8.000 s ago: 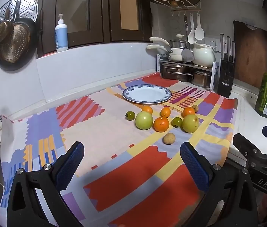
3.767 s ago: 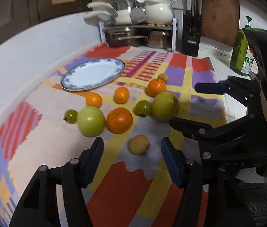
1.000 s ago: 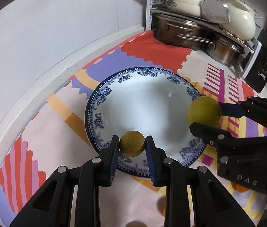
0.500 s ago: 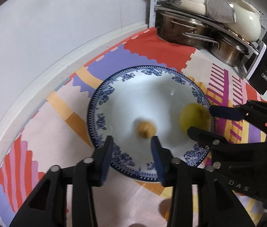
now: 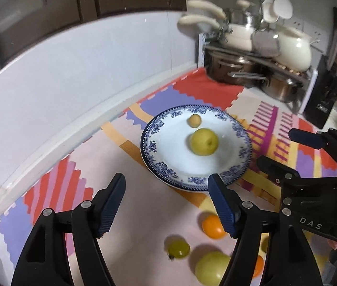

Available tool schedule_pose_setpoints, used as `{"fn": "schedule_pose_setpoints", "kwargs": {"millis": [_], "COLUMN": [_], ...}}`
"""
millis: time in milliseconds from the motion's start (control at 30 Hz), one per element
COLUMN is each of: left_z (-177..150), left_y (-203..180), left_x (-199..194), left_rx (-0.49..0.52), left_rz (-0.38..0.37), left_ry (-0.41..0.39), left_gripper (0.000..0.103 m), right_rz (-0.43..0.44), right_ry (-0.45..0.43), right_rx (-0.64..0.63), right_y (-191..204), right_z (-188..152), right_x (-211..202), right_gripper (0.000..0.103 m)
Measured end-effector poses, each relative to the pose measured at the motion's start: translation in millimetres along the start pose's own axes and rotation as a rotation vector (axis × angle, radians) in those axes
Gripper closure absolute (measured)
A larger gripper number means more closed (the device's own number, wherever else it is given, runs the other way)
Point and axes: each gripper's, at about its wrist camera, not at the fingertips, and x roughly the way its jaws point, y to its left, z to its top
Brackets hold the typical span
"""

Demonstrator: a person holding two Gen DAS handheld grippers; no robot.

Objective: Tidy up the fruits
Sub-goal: 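Withdraw both open tools from the plate back toward the loose fruits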

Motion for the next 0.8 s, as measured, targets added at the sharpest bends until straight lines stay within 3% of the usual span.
{"fn": "schedule_pose_setpoints", "kwargs": {"millis": [400, 800], "left_z": [-52, -111], "left_y": [-18, -26], "left_x": [-81, -99], "left_rx": [0.059, 0.089], "left_rz": [-0.007, 0.007], "left_ry": [-0.140, -0.123], "left_gripper": [0.015, 0.014], "right_rz": [0.023, -0.034], "right_ry": [-0.128, -0.169], "right_rx": [0.045, 0.069], "right_y": [16, 33], "right_z": [-46, -101], "right_x": [-81, -119], "right_gripper": [0.028, 0.021]}}
